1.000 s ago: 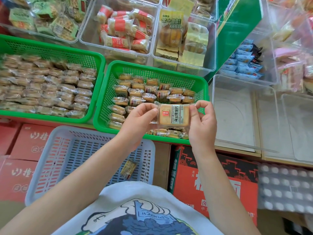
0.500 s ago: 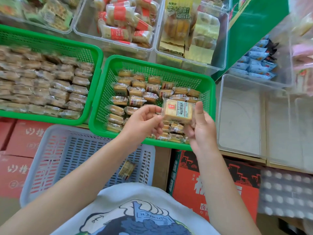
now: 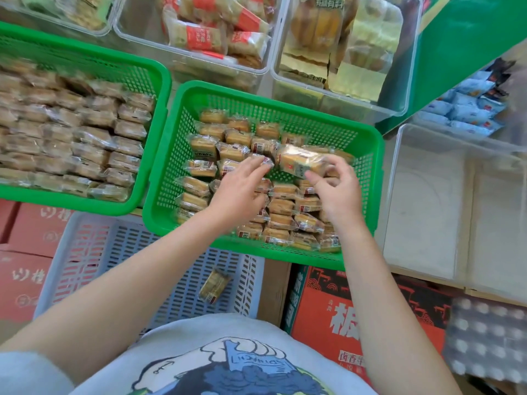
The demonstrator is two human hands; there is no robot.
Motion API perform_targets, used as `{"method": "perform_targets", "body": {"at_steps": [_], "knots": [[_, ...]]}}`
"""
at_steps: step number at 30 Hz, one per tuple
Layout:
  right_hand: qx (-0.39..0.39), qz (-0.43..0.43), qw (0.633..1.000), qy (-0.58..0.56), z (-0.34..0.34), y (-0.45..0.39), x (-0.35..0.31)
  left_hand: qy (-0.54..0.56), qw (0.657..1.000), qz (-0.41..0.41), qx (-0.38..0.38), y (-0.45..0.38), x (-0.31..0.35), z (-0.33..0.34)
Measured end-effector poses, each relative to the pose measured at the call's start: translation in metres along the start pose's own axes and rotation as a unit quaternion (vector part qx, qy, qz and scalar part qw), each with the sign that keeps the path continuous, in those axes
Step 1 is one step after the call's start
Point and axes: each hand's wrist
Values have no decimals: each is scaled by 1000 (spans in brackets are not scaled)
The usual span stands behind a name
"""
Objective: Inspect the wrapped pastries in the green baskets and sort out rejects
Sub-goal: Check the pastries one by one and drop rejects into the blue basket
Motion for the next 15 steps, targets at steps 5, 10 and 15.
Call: {"method": "perform_targets", "body": {"at_steps": [5, 10, 15], "knots": [[-53, -132, 953, 266, 19, -9, 23, -50, 999, 2, -11, -8, -16, 21], [-47, -225, 911, 342, 33, -5, 26, -19, 1000, 2, 9, -8, -3, 21], [-98, -150, 893, 414, 23, -12, 24, -90, 996, 27, 11, -11, 6, 19]]}}
Point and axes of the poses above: each hand's wrist, its own y-axis away from the middle knuckle, its own z-axis out of the palm, x = y × z, and after that the axes turned 10 degrees about -z, right-handed
